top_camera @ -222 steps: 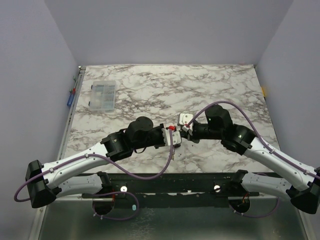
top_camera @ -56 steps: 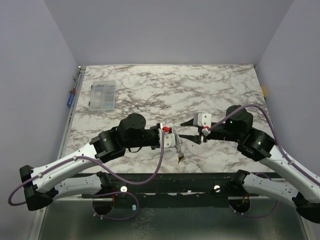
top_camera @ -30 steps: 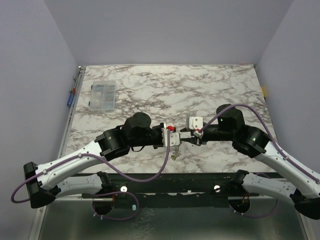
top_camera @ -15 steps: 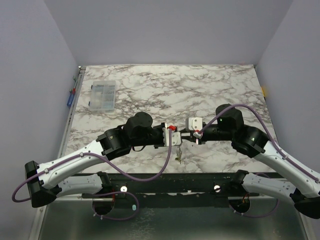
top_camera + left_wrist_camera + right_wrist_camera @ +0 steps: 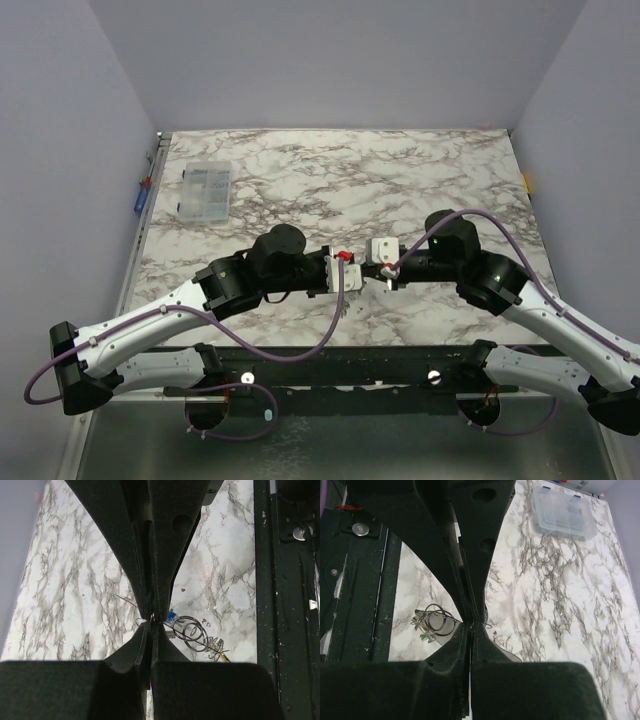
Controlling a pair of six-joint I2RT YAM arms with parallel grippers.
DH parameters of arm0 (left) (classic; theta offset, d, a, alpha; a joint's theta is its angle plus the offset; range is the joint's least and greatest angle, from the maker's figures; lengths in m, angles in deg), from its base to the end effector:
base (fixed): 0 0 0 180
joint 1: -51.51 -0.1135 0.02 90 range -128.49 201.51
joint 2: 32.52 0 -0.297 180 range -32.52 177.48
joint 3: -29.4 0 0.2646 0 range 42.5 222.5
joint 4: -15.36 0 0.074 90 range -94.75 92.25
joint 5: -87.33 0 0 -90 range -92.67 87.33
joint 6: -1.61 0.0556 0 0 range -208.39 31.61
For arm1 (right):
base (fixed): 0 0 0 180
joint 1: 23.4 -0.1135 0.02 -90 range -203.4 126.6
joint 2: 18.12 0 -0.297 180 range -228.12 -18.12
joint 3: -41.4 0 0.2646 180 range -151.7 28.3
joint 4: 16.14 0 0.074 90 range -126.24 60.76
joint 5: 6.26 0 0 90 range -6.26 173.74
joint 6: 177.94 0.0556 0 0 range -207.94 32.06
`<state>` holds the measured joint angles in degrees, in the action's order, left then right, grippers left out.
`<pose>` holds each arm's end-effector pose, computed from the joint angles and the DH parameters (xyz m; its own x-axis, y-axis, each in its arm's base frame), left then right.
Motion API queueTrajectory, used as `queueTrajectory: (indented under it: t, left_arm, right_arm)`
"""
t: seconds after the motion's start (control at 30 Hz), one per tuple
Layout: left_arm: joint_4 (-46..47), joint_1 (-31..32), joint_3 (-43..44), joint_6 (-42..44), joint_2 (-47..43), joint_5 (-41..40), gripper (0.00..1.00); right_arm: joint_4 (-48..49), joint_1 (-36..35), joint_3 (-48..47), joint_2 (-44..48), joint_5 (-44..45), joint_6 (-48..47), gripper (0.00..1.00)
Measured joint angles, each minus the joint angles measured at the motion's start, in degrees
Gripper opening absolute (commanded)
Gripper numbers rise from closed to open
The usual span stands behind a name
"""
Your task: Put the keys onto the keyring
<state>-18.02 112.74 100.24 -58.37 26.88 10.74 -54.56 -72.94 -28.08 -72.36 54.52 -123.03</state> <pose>0.1076 -0.2227 0.3738 0.3227 0.4235 -0.8465 0.9179 0.0782 0.3890 0.1185 0.1807 0.3758 0.3401 -0.3743 -0.8627 -0.9285 0.0119 -0.3712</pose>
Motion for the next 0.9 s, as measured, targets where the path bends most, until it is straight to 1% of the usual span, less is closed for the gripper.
queueTrajectory:
  t: [0.17,0.2,0.23,0.27,0.33,0.4,0.5,0.67,0.9]
  left_arm:
    - [-0.8,0.0,0.0,0.0,0.0,0.0,0.01]
    - [-0.9,0.0,0.0,0.0,0.0,0.0,0.1]
    - [-1.0,0.0,0.0,0.0,0.0,0.0,0.22]
    - [-1.1,0.0,0.0,0.1,0.0,0.0,0.3]
    - [-0.9,0.0,0.0,0.1,-0.1,0.0,0.4]
    - [0.0,0.0,0.0,0.2,-0.9,0.0,0.44]
    - [0.8,0.0,0.0,0.2,-3.0,0.0,0.46]
    - [1.8,0.0,0.0,0.2,-6.4,0.0,0.46]
    - [3.7,0.0,-2.0,-0.1,-8.2,0.1,0.43]
  right_arm:
    - [1.0,0.0,0.9,0.0,0.1,-0.1,0.01]
    - [1.3,0.0,1.0,0.0,0.2,-0.2,0.01]
    - [1.6,0.0,1.3,0.2,0.3,-0.2,0.01]
    - [2.0,0.0,1.6,0.4,0.4,-0.3,0.01]
    - [2.6,0.0,2.5,1.2,1.0,-0.5,0.01]
    - [3.3,0.0,4.2,2.5,1.6,-0.5,0.01]
    - [4.7,0.0,6.8,5.1,1.9,-0.5,0.01]
    - [7.9,0.0,7.8,8.3,1.8,-0.1,0.01]
    - [13.2,0.0,8.0,10.4,0.1,1.7,0.01]
